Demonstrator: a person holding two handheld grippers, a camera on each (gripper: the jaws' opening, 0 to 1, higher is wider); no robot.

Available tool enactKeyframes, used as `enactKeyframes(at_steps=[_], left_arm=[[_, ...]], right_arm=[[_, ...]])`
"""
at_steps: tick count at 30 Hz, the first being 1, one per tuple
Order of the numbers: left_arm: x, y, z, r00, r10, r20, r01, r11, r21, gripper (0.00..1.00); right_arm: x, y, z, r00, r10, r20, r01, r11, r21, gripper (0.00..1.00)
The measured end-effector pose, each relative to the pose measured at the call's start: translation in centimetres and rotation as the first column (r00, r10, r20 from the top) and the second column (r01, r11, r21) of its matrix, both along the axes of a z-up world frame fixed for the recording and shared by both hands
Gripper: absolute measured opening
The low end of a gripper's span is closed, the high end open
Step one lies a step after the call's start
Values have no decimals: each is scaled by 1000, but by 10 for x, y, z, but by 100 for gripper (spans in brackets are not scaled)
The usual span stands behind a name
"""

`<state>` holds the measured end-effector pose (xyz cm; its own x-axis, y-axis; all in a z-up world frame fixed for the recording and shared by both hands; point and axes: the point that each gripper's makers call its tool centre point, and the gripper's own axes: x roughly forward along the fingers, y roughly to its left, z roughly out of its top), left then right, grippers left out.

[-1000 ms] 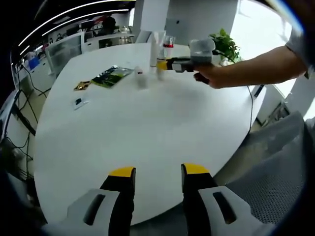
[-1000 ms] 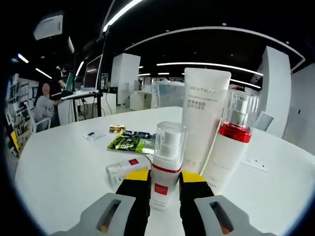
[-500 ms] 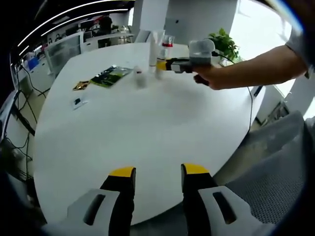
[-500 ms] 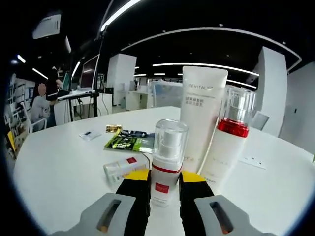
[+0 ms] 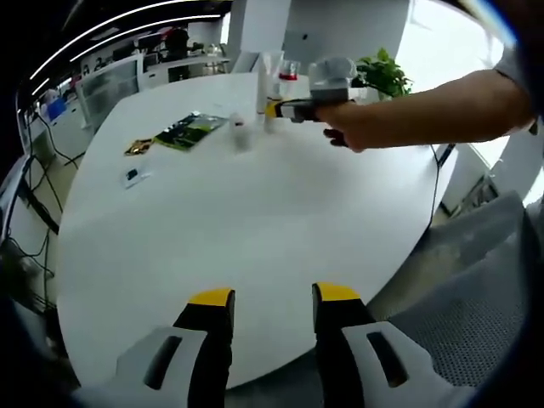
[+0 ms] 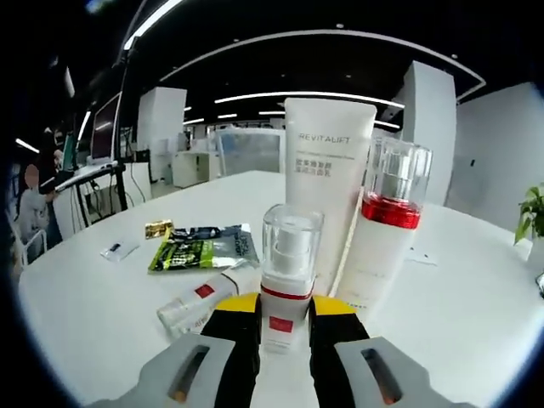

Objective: Arrange the skincare products in the storage area until every visible bottle or jar stands upright without overlapping.

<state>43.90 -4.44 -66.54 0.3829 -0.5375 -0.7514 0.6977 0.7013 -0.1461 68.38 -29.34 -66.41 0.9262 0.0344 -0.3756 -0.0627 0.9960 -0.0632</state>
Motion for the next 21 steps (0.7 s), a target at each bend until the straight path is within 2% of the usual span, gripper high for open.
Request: enactKeyframes(at_steps=[4, 12, 16, 21], left_arm=[[0, 0, 0, 1000, 0, -2, 0, 1000, -1, 34], [0, -1, 0, 1000, 2, -2, -2, 1000, -7, 34], [0, -1, 1, 1000, 0, -3, 0, 1000, -11, 34], [0, -2, 1, 1000, -1, -5, 1, 1000, -16, 34]], right_arm=[[1, -3, -3, 998, -65, -12, 66, 996, 52, 14], [6, -5, -3, 995, -97, -22, 98, 994, 50, 14], [8, -7, -4, 995, -96, -37, 97, 995, 19, 14], [11, -8, -5, 994, -106, -39, 107, 994, 38, 14]])
